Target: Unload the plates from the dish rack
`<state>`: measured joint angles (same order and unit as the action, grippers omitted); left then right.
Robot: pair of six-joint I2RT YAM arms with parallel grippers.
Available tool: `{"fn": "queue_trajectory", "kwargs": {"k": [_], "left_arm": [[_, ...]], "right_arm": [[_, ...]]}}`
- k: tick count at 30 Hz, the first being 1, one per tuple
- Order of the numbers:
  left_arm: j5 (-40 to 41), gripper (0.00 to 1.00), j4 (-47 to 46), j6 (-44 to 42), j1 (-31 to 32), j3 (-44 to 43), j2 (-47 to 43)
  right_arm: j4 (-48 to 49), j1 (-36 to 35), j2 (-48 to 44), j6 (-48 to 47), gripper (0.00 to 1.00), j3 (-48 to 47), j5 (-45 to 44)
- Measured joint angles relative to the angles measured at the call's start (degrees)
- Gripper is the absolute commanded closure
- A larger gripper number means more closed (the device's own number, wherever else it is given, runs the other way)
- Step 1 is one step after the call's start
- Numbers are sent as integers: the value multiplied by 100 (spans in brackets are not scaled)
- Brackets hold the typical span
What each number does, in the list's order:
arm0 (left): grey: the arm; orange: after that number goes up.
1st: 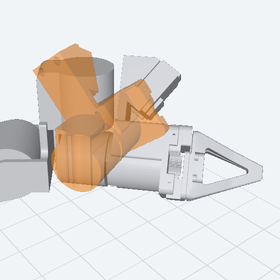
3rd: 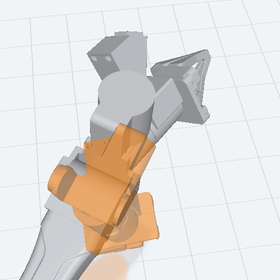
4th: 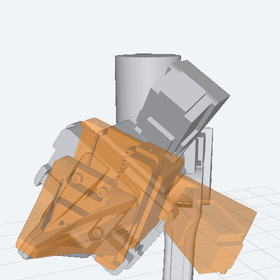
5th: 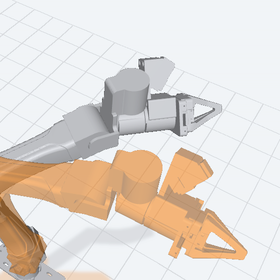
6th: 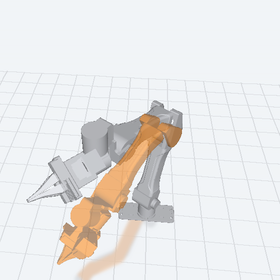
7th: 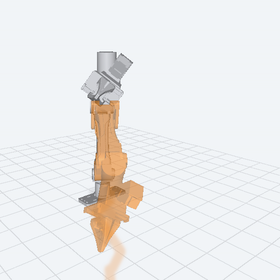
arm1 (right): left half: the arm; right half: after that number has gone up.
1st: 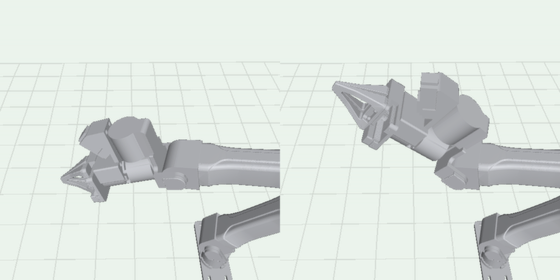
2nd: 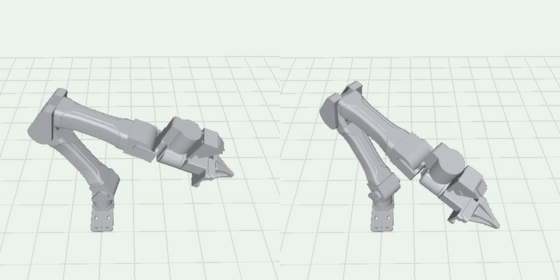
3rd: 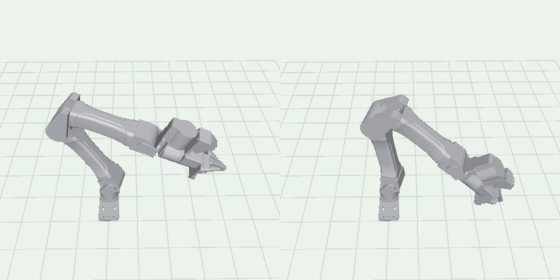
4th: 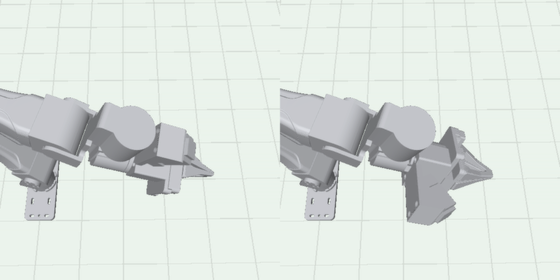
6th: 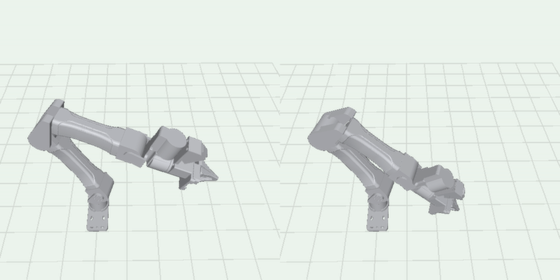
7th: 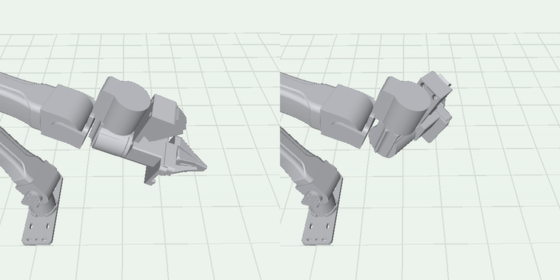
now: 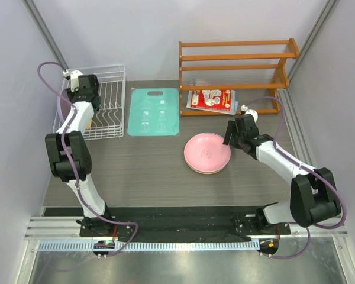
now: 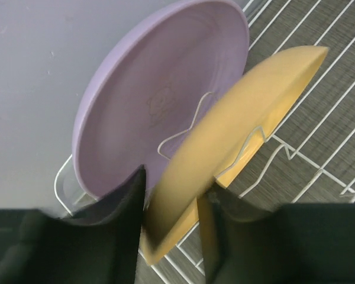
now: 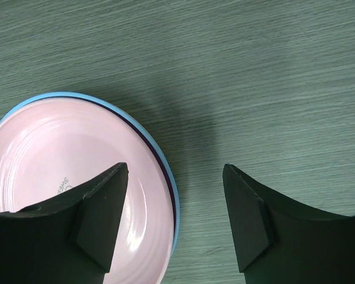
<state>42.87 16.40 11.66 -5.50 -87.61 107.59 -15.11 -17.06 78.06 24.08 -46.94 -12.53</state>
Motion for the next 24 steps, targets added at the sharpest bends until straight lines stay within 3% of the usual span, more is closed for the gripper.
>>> {"fn": "queue_trajectory", "kwargs": {"k": [1, 3, 6, 17, 24], "left_arm": [[20, 82, -11, -2, -2, 0, 20], [120, 85, 15, -170, -11, 0, 35], [131, 99, 50, -289, -28, 0, 39], [76, 100, 151, -437, -20, 0, -35], [96, 100, 481, -643, 52, -11, -588]], "right_arm": [[9, 13, 0, 0, 29, 2, 7], [22, 35, 9, 0, 29, 2, 20], [35, 48, 42, 2, 30, 4, 48], [55, 68, 109, 9, 29, 31, 173], [46, 68, 2, 26, 29, 118, 227]]}}
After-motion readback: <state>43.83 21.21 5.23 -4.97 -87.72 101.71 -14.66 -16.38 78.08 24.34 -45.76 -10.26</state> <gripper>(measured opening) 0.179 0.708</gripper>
